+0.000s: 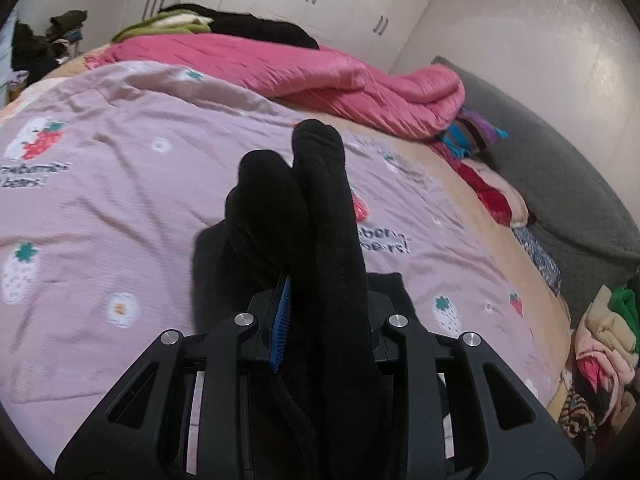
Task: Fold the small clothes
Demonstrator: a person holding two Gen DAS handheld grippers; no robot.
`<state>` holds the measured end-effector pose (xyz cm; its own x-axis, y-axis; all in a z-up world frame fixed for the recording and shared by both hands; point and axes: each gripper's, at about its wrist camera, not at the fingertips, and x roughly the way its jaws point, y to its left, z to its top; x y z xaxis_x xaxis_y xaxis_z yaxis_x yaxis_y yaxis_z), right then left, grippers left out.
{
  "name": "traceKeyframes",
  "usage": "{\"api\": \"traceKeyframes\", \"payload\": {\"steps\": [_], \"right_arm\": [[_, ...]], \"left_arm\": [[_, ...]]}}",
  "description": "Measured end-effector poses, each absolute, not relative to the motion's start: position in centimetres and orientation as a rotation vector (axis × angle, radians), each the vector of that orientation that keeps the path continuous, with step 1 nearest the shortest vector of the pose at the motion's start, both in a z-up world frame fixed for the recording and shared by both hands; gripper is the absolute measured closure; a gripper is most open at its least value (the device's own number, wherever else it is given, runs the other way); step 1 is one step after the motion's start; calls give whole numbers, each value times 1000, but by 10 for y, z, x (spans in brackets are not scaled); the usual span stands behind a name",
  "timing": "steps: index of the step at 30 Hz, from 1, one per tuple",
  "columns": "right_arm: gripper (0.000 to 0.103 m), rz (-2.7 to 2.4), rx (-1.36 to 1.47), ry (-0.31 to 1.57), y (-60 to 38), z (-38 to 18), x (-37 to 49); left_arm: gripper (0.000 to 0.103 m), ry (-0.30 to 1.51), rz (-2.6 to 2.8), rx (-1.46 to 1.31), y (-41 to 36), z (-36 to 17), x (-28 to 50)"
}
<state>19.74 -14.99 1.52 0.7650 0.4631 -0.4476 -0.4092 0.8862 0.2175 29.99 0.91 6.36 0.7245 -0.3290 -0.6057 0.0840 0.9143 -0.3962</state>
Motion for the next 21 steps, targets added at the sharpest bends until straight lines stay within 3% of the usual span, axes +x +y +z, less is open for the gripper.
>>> {"api": "traceKeyframes", "payload": {"steps": [14, 16, 21], "right_arm": [[96, 423, 309, 719, -215, -29, 221], [95, 436, 363, 756, -223, -36, 224], [94, 456, 489, 815, -241, -48, 227]], "left_arm": [[81, 896, -284, -323, -78, 13, 335], [77, 915, -296, -322, -86, 6, 337], [52, 937, -371, -363, -97, -2, 339]]}}
